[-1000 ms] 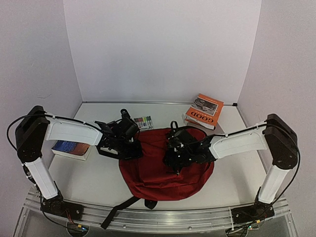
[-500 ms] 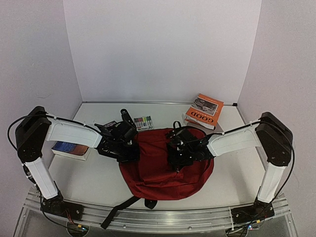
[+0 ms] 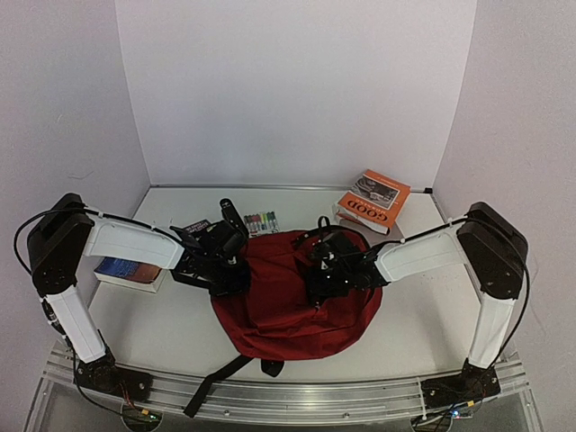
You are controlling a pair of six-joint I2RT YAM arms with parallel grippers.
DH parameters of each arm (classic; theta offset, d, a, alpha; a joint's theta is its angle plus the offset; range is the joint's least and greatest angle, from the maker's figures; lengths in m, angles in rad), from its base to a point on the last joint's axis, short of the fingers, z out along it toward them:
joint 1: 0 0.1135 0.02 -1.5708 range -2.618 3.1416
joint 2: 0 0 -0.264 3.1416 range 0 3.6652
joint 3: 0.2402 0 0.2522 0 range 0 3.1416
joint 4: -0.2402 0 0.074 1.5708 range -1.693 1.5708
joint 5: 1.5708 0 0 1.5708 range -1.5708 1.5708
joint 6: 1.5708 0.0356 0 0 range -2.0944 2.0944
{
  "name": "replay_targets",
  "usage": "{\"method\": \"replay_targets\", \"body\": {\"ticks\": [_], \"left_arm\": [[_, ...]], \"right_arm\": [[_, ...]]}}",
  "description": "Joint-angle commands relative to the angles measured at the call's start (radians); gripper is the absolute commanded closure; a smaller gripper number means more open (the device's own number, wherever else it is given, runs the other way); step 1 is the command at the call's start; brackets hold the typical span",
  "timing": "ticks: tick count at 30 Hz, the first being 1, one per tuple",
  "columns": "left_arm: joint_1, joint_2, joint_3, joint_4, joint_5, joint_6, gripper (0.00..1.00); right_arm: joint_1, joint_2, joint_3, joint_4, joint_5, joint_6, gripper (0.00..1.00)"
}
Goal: Pack the student bag
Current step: Adjust the student bag at the center of the board.
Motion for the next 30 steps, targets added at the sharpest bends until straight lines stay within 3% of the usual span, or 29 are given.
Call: {"method": "replay_targets", "body": {"ticks": [1,12,20,30], "left_arm": [[0.002,-0.005,-0.016,0.028,0.015,-0.007,1.0],[0.008,-0.024,-0.044,0.032,0.011,-0.018,1.0],[0.011,-0.028,-0.047,0.035,0.008,-0.02,1.0],[0.013,-0.031,-0.052,0.031,0.009,-0.018,1.0]], "right_arm": [[0.0,0.007,0.008,0.031,-0.046,0.012,0.83],[0.004,-0.166,-0.007,0.01,-0.033,-0.037,0.69],[0.003,-0.029,0.085,-0.007,-0.08,-0.061,0.7],[0.0,0.054,0.129,-0.07,0.016,-0.062,0.69]]}}
